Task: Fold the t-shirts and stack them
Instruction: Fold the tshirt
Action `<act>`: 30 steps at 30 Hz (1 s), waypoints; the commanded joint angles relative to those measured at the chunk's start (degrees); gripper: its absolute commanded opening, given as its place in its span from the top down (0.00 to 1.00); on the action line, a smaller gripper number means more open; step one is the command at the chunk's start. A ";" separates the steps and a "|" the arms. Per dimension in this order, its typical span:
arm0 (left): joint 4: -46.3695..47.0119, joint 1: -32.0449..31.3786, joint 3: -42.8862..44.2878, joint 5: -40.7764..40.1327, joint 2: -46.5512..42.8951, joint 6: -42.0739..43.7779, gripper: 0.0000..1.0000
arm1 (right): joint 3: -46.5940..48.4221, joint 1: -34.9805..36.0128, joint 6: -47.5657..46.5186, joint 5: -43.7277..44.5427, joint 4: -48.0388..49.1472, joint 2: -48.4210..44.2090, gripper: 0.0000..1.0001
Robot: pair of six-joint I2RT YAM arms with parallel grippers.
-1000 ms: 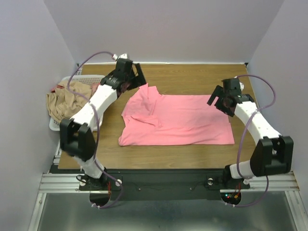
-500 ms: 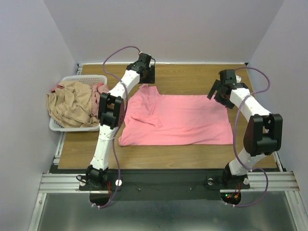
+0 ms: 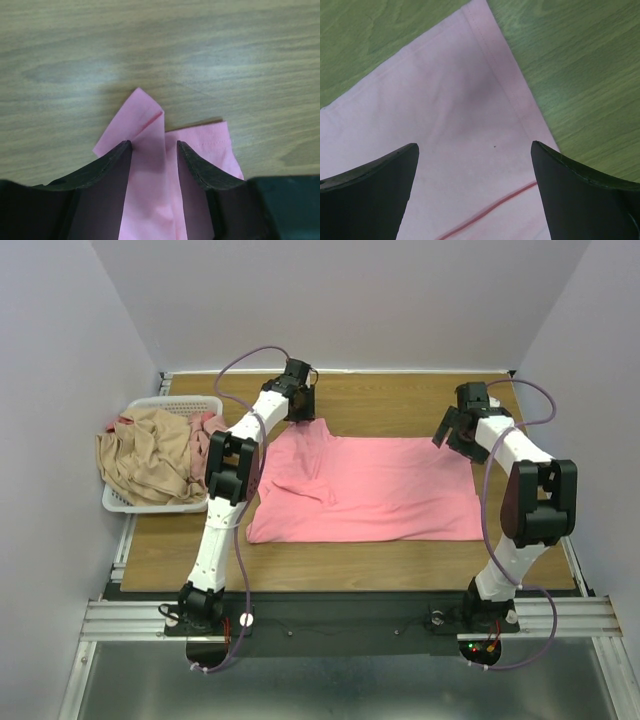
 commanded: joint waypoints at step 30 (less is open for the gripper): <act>9.70 -1.39 -3.36 -5.61 -4.59 3.54 1.00 | 19.42 -3.10 -4.19 5.84 0.74 14.83 0.01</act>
